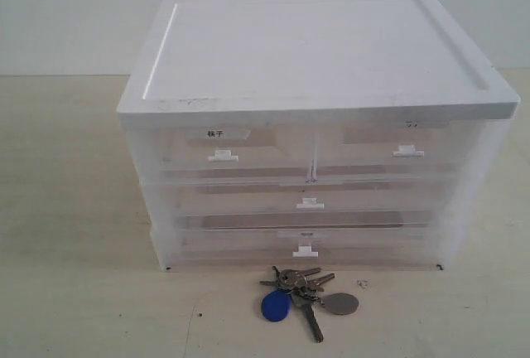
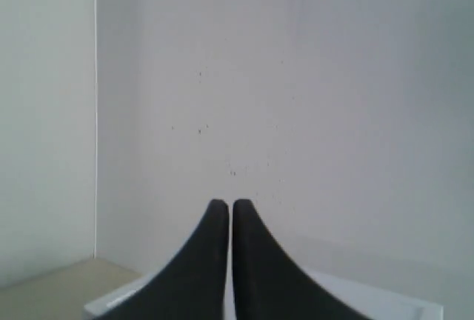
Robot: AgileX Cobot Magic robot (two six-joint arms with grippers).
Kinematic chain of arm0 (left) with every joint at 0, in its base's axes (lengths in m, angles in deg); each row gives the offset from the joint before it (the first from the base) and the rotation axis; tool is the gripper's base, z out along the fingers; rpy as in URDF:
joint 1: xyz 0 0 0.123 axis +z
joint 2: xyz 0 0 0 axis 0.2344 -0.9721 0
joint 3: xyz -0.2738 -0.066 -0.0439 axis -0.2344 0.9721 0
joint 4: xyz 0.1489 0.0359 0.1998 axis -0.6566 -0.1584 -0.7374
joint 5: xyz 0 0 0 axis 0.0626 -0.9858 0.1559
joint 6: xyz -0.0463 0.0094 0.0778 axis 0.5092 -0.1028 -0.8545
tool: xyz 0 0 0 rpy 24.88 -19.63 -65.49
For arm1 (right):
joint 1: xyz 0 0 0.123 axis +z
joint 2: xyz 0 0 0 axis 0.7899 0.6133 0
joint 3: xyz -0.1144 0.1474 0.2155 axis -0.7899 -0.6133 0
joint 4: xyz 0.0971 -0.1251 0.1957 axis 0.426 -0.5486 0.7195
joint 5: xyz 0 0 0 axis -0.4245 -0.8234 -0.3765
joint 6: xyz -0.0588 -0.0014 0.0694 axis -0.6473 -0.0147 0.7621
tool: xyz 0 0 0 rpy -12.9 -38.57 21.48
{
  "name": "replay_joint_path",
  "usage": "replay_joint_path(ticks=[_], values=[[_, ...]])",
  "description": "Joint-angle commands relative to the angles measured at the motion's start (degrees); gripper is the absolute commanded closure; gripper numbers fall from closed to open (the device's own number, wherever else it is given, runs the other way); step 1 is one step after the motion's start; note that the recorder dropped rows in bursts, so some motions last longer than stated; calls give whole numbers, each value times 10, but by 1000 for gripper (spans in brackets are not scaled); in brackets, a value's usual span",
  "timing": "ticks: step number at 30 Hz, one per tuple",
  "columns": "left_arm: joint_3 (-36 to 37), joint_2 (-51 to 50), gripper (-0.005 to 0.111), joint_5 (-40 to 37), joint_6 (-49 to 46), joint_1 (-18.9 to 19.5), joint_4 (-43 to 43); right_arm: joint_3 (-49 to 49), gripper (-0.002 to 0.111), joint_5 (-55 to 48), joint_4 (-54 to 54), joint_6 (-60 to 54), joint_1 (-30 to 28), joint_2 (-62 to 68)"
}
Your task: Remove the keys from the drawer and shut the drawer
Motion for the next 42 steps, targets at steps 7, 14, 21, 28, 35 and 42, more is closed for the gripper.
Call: replay_joint_path(ticks=[7, 14, 21, 28, 35, 42], values=[[0, 2, 102, 1, 4, 2, 4, 0, 108, -4, 2, 0, -2, -69], [0, 2, 102, 1, 4, 2, 4, 0, 108, -4, 2, 0, -2, -70], [0, 2, 102, 1, 4, 2, 4, -5, 108, -11, 5, 0, -2, -71], [0, 2, 102, 1, 4, 2, 4, -51, 108, -53, 300, -38, -4, -97], [0, 2, 102, 1, 4, 2, 4, -107, 108, -20, 430, -231, -56, -97], [0, 2, 102, 1, 4, 2, 4, -174, 108, 60, 570, -397, -258, -97]])
